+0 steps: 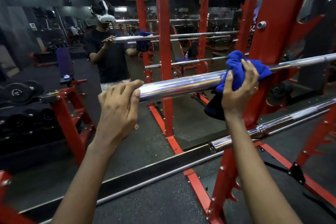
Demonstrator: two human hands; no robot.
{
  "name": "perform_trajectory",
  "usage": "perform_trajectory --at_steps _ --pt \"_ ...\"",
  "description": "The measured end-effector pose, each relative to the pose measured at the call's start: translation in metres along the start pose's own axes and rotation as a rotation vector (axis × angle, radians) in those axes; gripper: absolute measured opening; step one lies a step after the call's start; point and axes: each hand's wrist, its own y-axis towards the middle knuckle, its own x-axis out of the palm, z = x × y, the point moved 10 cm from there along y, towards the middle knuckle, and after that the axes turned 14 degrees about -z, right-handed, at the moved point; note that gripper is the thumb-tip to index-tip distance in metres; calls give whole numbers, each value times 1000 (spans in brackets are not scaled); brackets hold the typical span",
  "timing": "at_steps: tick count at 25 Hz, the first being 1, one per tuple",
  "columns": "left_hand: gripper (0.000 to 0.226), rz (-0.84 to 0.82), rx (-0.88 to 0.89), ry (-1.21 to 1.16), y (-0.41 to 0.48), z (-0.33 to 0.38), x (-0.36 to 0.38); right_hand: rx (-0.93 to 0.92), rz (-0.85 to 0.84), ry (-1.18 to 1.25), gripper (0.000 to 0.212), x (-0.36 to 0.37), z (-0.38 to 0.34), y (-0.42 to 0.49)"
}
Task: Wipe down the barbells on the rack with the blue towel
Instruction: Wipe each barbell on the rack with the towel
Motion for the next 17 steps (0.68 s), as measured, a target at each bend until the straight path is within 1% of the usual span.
perform_trajectory --at_steps 1,2,3,4,5,6,7,8,9,10,11,12,13,14,15,16,17 --pt "37 -33 -13 36 7 6 -4 38 28 45 41 2 -2 -5" --pt "37 -100 -56 57 16 8 -4 76 51 86 41 3 -8 -10" --pt "40 -212 -138 52 30 4 1 101 56 115 41 6 -17 -16" --pt "43 -365 -269 6 42 -12 11 104 42 125 42 10 -31 -23" --pt "42 -533 -397 -78 50 -29 25 79 8 125 43 15 -50 -31" --pt "38 -685 -472 -218 53 -41 39 32 -40 114 45 22 -71 -41" --pt "34 -768 -499 -382 54 -48 49 -27 -100 92 46 31 -94 -53" --pt "37 -791 -522 -515 53 -52 56 -98 -166 64 49 41 -116 -68" --pt "48 -732 -544 -534 53 -57 55 -173 -232 41 51 51 -135 -83" --pt "57 -620 -525 -458 53 -59 48 -244 -287 29 56 58 -148 -95" --pt "57 -448 -441 -351 53 -52 35 -308 -332 22 61 63 -153 -100" --pt "50 -268 -291 -299 48 -35 21 -369 -364 13 64 65 -152 -100" --pt "43 -149 -135 -292 38 -14 9 -421 -376 -5 65 65 -147 -96" --pt "40 -94 -28 -292 26 -1 4 -456 -373 -29 64 62 -138 -90" --pt "40 -77 17 -281 16 3 5 -458 -350 -52 60 58 -126 -80" --pt "41 -77 28 -267 9 1 8 -413 -310 -64 56 51 -108 -67" --pt "42 -89 19 -256 4 -5 14 -330 -254 -69 54 41 -86 -52"
